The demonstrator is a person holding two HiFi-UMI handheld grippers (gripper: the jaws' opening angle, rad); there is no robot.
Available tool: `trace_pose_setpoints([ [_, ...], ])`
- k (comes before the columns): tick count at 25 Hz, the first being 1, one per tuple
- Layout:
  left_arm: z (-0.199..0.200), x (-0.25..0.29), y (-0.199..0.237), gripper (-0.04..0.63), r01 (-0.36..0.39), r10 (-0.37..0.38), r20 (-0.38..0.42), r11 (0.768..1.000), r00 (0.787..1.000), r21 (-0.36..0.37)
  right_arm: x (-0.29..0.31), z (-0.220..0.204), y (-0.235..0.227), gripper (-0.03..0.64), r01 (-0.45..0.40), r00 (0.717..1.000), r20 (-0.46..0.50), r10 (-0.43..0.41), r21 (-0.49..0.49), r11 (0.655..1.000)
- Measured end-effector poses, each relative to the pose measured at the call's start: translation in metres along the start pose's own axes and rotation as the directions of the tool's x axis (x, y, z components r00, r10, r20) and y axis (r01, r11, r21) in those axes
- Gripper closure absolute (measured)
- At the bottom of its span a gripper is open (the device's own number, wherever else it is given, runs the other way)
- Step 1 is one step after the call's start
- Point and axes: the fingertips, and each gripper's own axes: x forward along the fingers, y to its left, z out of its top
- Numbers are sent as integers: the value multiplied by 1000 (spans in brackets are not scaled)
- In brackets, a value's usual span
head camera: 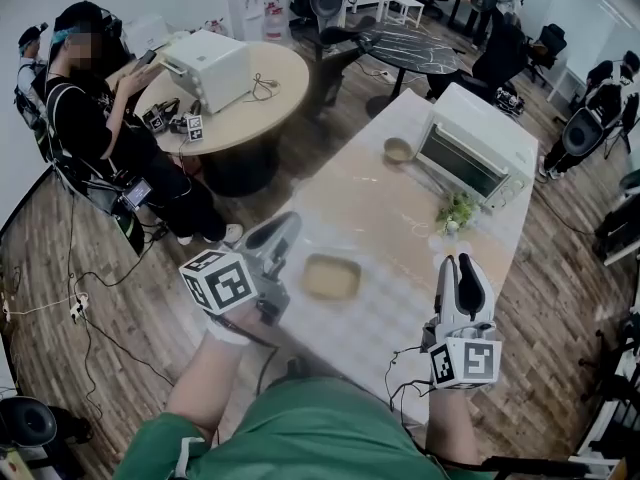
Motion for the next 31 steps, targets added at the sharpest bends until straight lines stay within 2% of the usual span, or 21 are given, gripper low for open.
trace_pose_setpoints([
  [31,-6,6,27,554,1,-2,-35,1000,999,-30,10,-8,9,532,22,1000,-11,-22,1,1000],
])
